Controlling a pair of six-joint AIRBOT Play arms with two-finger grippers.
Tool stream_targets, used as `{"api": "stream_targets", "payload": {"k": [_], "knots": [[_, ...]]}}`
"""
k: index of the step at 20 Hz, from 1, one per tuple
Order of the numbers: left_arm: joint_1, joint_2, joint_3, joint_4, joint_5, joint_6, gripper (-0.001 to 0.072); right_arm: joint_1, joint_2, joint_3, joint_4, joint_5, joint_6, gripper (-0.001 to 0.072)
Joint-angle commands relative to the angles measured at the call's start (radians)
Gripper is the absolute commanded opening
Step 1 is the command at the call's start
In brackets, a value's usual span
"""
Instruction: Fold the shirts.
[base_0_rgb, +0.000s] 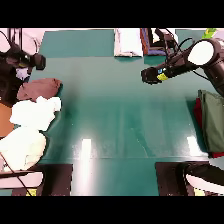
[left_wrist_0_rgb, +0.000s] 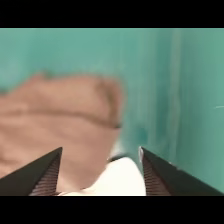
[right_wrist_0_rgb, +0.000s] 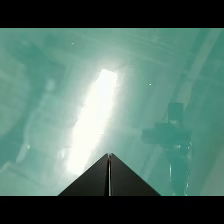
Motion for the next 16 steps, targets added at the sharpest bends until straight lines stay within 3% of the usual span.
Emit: {"api": "stream_targets", "payload": {"k": [1,9,10,11,12,16], "knots": [[0.131,-0.174,0.000,-0.055,-0.023,-0.007,0.0584,0.001,-0.001,0.000,0.000,0.002,0.000,0.0021],[0.154,-0.309,-0.004,-0.045,-0.028,-0.007,0.0568,0.001,-0.001,0.000,0.000,-0.010,0.000,0.0021],[0.154,-0.309,-0.004,-0.040,-0.042,-0.003,0.0416,0.001,-0.001,0.000,0.000,-0.017,0.000,0.0021],[0.154,-0.309,-0.004,-0.039,-0.054,0.022,0.0197,0.001,-0.001,0.001,0.000,-0.019,0.000,0.0021],[0.154,-0.309,-0.004,-0.040,-0.066,0.044,0.0033,0.001,0.000,0.001,0.000,-0.018,0.000,0.0021],[0.153,-0.198,0.013,-0.039,-0.055,0.041,0.0025,0.001,-0.001,0.091,-0.002,0.014,0.000,0.0021]]}}
